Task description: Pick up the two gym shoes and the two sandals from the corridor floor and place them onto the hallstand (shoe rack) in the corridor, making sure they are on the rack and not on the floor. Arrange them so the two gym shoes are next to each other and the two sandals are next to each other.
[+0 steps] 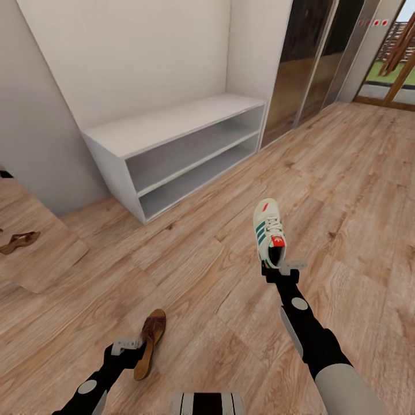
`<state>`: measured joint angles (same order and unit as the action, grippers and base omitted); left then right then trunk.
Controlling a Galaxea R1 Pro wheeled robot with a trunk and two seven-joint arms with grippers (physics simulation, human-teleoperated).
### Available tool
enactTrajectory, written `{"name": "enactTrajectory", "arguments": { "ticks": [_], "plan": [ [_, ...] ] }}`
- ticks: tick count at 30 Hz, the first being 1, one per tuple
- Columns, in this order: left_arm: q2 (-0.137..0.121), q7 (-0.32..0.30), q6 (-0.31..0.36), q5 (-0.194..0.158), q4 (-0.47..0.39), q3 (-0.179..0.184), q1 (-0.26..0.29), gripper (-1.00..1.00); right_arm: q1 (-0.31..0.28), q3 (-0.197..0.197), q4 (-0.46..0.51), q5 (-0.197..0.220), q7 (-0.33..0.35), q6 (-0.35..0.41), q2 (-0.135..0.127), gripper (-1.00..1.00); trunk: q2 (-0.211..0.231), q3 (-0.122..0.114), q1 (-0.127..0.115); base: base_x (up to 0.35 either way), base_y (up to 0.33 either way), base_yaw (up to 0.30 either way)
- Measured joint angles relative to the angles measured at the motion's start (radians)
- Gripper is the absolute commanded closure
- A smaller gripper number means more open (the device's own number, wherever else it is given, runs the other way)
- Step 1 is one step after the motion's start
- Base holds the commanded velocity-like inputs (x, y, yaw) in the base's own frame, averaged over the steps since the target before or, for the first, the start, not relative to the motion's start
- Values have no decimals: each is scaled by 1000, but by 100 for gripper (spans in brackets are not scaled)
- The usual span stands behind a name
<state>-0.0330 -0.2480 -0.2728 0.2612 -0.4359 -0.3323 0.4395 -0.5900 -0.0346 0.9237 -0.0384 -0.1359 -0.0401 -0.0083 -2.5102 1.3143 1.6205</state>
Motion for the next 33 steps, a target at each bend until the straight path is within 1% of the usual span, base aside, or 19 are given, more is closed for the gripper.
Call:
{"name": "enactTrajectory", "arguments": {
  "ticks": [17, 22, 28, 33],
  "plan": [
    [2, 0, 1, 0, -1, -2, 1, -100, 0, 0, 0, 1, 0, 0, 0, 100, -4, 90, 8, 0, 0, 0],
    [6, 0, 5, -2, -11, -5, 12, -100, 0, 0, 0, 1, 0, 0, 0, 100, -5, 118, 10, 0, 0, 0],
    [20, 0, 10, 13, -18, -5, 18, -100, 0, 0, 0, 0, 0, 0, 0, 100, -5, 127, 10, 0, 0, 0],
    [32, 3, 11, 32, -20, 6, 18, -100, 0, 0, 0, 0, 0, 0, 0, 100, -5, 130, 10, 0, 0, 0]
  ]
}}
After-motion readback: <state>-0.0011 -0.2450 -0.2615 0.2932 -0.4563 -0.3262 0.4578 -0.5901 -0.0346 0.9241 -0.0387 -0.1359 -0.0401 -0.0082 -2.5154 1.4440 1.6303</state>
